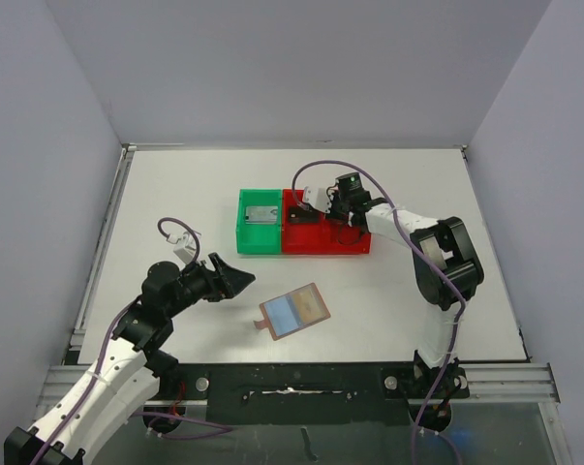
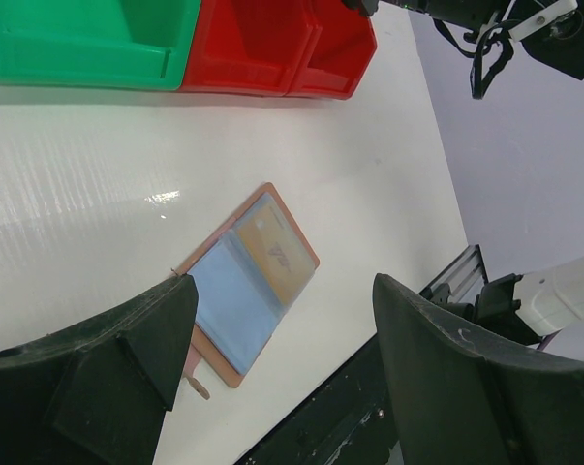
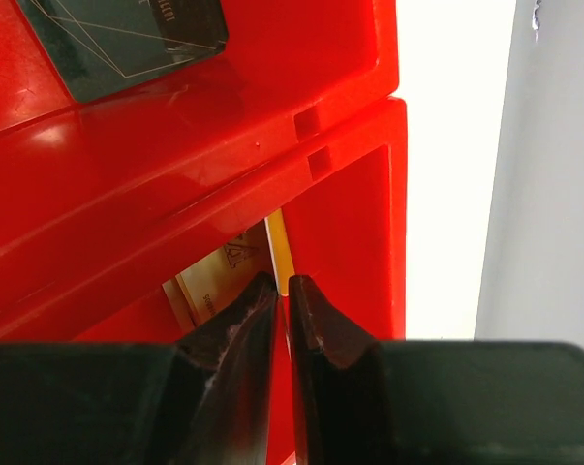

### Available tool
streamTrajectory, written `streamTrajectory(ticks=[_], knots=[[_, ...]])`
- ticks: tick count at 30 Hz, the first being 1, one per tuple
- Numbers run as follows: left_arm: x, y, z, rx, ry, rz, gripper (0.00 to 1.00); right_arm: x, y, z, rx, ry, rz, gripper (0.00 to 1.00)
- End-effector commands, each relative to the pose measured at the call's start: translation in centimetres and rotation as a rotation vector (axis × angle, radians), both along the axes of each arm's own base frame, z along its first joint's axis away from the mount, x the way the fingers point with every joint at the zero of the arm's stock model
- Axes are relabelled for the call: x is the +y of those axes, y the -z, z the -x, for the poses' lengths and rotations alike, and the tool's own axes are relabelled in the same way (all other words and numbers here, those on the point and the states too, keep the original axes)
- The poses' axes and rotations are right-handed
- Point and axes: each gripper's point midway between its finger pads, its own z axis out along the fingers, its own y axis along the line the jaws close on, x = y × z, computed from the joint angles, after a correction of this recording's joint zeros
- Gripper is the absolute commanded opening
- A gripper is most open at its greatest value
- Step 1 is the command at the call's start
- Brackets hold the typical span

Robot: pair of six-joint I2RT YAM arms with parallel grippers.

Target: Take the credit cards out of the card holder

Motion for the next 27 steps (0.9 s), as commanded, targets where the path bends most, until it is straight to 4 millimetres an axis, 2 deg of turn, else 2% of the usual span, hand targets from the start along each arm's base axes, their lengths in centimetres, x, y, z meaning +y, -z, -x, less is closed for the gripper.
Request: streamTrajectory(ticks=[1,13,27], knots=[[-0.2,-3.1,-0.5,-0.076,0.003,0.034,0.71,0.5,-1.7,-1.0,-0.050,-0.008,-0.010,0.15],[-1.2,-2.6,0.1,-0.054,0.075,0.045,0.71,0.0,-0.3,0.2,0.019,0.010,-0.004,0.31],[-2.0,-2.8,0.8,-0.046,0.136,0.077,0.72,0.0,-1.1,-0.1,0.028,0.041,-0.025,0.41]])
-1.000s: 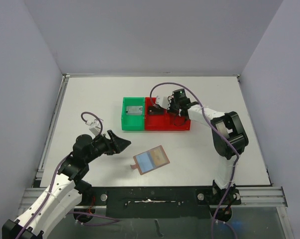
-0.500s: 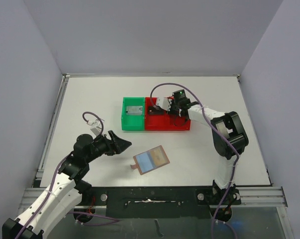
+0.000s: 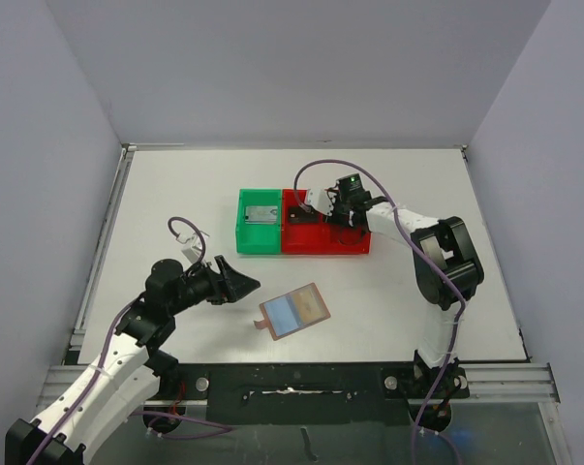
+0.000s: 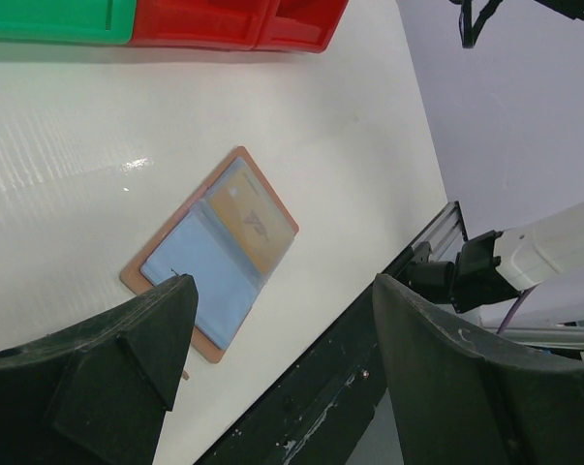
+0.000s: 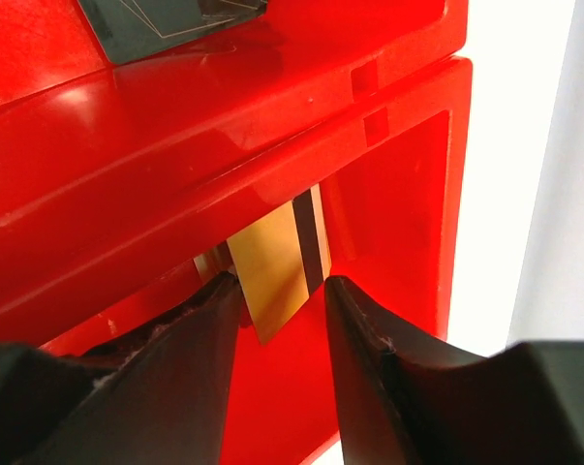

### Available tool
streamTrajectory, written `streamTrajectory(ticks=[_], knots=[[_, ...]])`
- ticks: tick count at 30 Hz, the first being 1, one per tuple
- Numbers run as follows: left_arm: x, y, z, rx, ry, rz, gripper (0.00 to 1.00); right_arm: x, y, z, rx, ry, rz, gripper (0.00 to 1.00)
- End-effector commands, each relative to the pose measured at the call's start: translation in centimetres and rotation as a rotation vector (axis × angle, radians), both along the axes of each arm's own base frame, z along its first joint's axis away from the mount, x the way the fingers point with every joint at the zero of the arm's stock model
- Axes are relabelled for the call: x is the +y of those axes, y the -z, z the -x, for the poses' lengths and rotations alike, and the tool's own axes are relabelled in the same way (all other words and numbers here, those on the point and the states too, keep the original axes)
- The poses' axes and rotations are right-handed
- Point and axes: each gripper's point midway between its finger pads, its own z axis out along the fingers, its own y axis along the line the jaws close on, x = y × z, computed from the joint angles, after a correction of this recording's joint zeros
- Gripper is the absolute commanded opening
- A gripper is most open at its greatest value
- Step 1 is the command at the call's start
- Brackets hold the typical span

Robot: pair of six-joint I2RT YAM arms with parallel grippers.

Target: Take the credit cards out of the card holder

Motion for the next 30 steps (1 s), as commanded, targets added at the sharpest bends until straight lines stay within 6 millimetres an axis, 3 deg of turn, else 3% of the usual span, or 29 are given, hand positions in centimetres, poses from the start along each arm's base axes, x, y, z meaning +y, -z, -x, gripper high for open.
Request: streamTrajectory(ticks=[1,10,16,18,22,24,25,26,27,30], knots=[[-0.7,-3.3,-0.5,-0.087,0.026,0.064,0.72,0.6,-2.3,-1.4,-0.045,0.013,-0.033,0.43],[-1.0,-2.8,-0.3,-0.044,0.035,0.083,0.71,0.6,-3.7,-1.4,-0.057,0.018,-0.068,0.49],[-1.0,-3.9,-0.3,-0.059,0.034,0.096,0.71,0.4,-4.5,-1.6,-0.077,0.042,-0.074,0.49],[-1.3,-4.2,-0.2,-0.062,0.041,0.132,0.71,0.7,-5.9,-1.8,-0.108,0.062,-0.126,0.49],[-1.8,-5.0,0.2,-0.073,0.068,0.197,0.71,2.1,-12.5,-1.7,-0.308,0.111,-0.292,0.51],[-1.6,-4.8,-0.3,-0.055,0.025,0.224,0.71,2.8,-15.4,-0.4,-0.372,0.137,-0.408,0.58],[-1.7,-4.8,-0.4,-0.045,0.017,0.250,0.71,3.1,-16.0,0.5,-0.376,0.160,-0.482,0.68],[-1.7,-4.8,-0.3,-0.041,0.014,0.279,0.70,3.4,-16.8,1.4,-0.379,0.175,-0.570,0.94],[-1.8,-4.8,-0.2,-0.037,0.014,0.309,0.69,3.8,-17.6,2.5,-0.366,0.204,-0.685,0.98],[-2.1,-4.6,0.2,-0.027,0.019,0.334,0.68,4.1,-18.5,6.2,-0.332,0.258,-0.928,0.98]])
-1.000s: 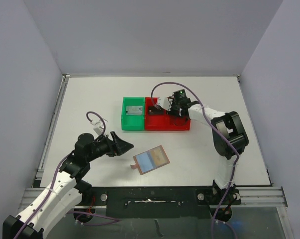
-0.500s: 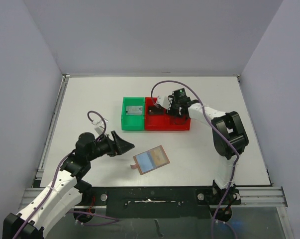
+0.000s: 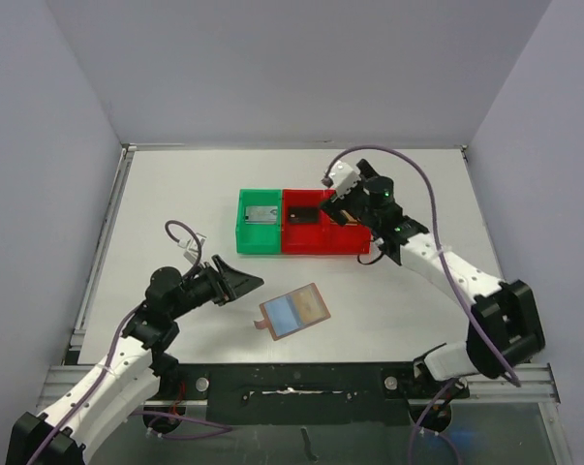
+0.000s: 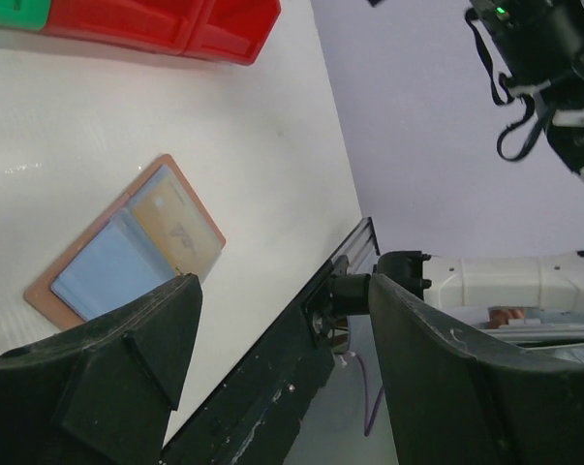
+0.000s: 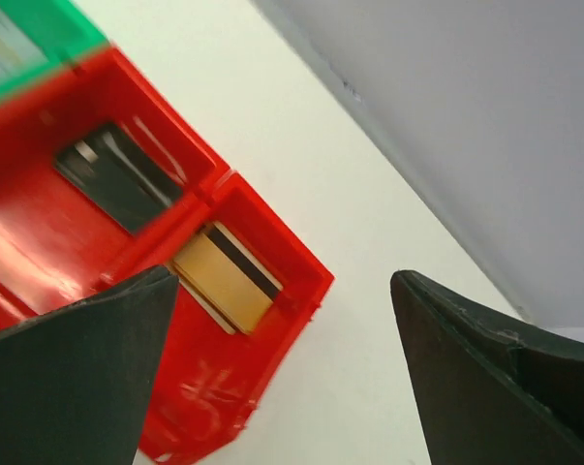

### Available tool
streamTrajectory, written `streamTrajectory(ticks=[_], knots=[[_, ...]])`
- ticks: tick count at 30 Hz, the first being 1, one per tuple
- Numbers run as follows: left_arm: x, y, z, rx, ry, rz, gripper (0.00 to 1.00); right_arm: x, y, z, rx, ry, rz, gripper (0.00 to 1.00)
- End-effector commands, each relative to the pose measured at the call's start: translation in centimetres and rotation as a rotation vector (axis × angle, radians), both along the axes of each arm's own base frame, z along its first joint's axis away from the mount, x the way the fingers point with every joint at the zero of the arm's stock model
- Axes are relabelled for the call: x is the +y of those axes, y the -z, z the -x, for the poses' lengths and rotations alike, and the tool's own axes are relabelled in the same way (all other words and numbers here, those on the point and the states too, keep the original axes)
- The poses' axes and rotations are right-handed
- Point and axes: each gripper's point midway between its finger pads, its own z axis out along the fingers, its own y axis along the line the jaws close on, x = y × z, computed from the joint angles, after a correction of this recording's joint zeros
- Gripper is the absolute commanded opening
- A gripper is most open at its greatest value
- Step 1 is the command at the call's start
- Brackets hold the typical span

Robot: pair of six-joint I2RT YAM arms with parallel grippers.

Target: Take the credit cards out of the card holder

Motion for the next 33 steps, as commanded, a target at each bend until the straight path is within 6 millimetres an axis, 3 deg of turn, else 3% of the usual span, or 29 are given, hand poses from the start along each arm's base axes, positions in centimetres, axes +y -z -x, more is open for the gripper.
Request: streamTrajectory(ticks=[1,7,15,20,24,28,33], knots=[[-0.5,-2.8,-0.1,-0.062,-0.012,0.105,0.67,1.9,-4.8,3.8,-0.051,0.047,-0.516,0.98],[-2.0,-1.8,0.1,-0.031,-0.056,0.023,0.67,0.6,-1.8,8.5,0.208,0.227,-0.890,0.98],[-5.8,1.0,1.2,0.018,-0.074,-0.131,0.63,2.8,1.4,13.3,0.476,0.147,-0.990,0.98],[-6.2,2.5,1.1,0.082,-0.147,-0.214,0.62,0.6,4.9,14.0,0.580,0.349,-0.918,0.98],[-6.3,3.7,0.9,0.117,-0.193,-0.208,0.61,3.4,6.2,16.3,0.728,0.252,-0.930,0.89],[-6.5,5.2,1.1,0.150,-0.194,-0.248,0.60,5.3,8.9,18.0,0.764,0.321,-0.804,0.84],[-6.1,7.8,1.5,0.203,-0.206,-0.305,0.58,6.7,11.7,19.5,0.783,0.382,-0.662,0.67]])
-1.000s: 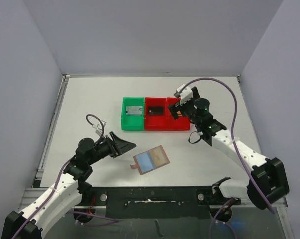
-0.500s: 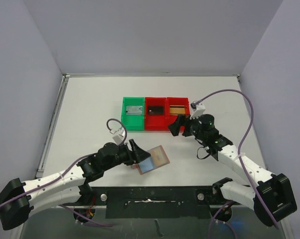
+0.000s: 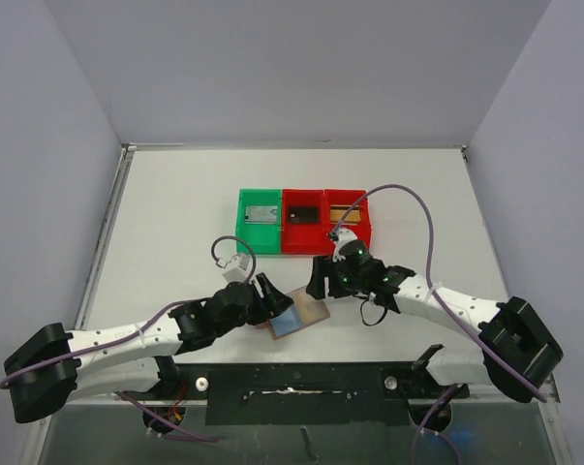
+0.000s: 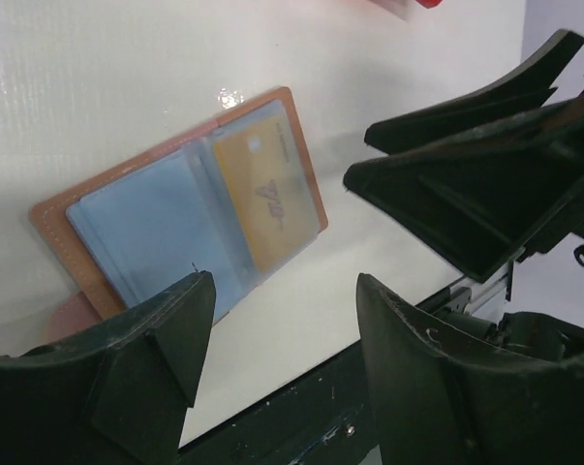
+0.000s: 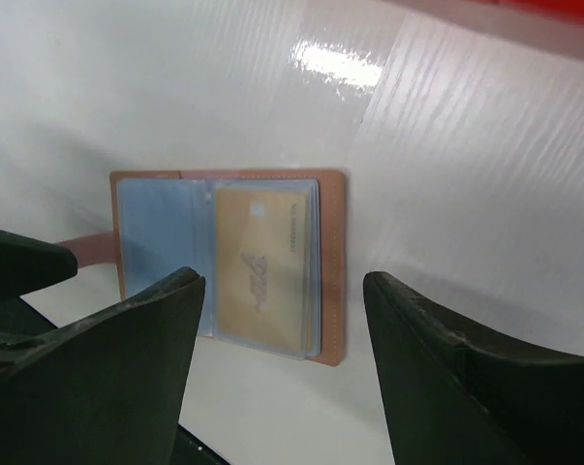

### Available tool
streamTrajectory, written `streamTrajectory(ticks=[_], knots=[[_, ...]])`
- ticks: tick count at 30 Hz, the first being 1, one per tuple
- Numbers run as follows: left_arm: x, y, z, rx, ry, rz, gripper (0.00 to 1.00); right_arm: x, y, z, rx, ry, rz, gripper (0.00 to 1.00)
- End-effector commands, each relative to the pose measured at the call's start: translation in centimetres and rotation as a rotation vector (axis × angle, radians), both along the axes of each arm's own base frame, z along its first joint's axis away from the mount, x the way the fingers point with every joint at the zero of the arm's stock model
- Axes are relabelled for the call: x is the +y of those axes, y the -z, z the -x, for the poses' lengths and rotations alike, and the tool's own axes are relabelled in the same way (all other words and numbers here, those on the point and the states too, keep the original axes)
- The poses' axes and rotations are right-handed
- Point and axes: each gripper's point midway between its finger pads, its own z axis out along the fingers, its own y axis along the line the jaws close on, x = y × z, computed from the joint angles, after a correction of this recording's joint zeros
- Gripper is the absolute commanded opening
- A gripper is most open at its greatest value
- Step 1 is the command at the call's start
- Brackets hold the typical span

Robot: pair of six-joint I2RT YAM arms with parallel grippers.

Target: Take the credit cards out of the card holder

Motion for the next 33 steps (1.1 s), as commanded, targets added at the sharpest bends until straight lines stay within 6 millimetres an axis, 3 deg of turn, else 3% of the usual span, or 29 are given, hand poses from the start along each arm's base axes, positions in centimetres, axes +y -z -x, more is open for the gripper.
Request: streamTrajectory(ticks=[1,5,12,21,33], knots=[[0.0,0.2,-0.6,0.012,-0.056,0.006,0.58,0.8,0.4,-0.5,-0.014,0.051,0.078,0.66],[0.6,1.5,-0.5,0.029,-0.072,-0.039,0.55,1.8,1.2,0.2,0.011,0.021,0.079,0.54],[1.9,2.8,-0.4,0.042,-0.086,-0.128,0.49,2.8,1.7,1.0,0.038,-0.030,0.057,0.47],[1.7,4.1,0.0,0.061,-0.059,-0.154,0.44,3.5,2.0,1.3,0.047,-0.057,0.039,0.39],[1.8,6.4,0.7,0.103,-0.031,-0.194,0.30,3.4,4.6,2.5,0.125,-0.074,0.057,0.30]])
